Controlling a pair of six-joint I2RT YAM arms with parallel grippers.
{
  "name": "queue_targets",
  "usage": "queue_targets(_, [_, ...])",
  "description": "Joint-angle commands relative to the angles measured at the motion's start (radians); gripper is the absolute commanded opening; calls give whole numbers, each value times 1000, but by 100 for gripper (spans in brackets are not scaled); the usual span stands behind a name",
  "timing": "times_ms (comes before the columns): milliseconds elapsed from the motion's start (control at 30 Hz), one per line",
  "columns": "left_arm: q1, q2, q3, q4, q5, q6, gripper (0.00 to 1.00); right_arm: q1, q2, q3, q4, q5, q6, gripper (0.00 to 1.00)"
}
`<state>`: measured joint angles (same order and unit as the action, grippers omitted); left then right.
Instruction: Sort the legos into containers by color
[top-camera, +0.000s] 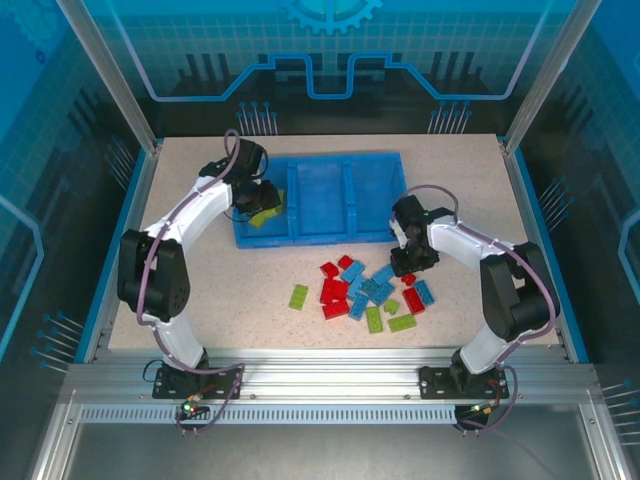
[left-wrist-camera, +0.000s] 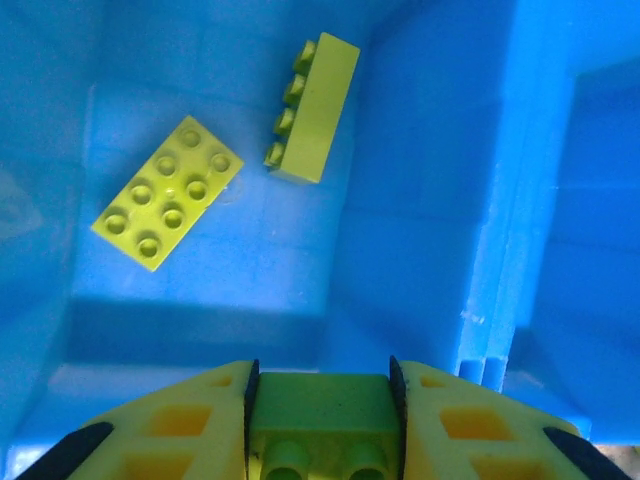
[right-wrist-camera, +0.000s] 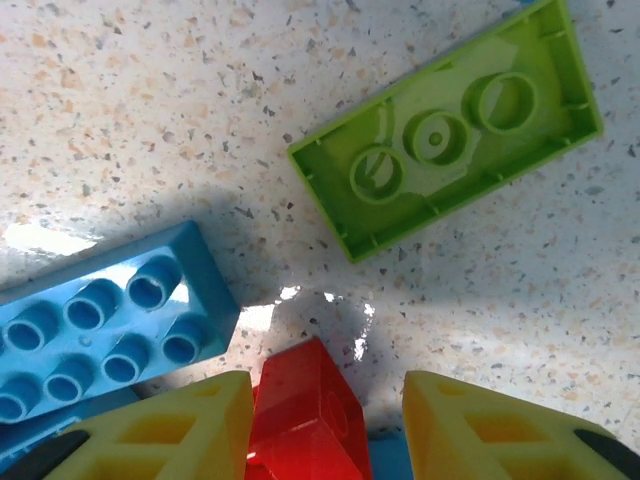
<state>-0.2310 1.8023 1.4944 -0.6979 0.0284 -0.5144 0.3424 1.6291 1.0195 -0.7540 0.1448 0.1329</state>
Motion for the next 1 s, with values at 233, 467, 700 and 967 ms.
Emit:
queue_targets(233, [7,73,46,-6,53,-12,45,18,-9,-26,-30,-50,-21,39])
queue_targets(467, [7,27,5,2,48,-16,55,20,-4,13,-72,-59,-58,38])
queue_targets(700, [8,-16,-19,-2,40,-18,64,35,63,61,-121,-32,-70,40])
queue_targets(967, [7,-53,-50,6,30,-16,65,54,45,73,-155,-1,-106,45])
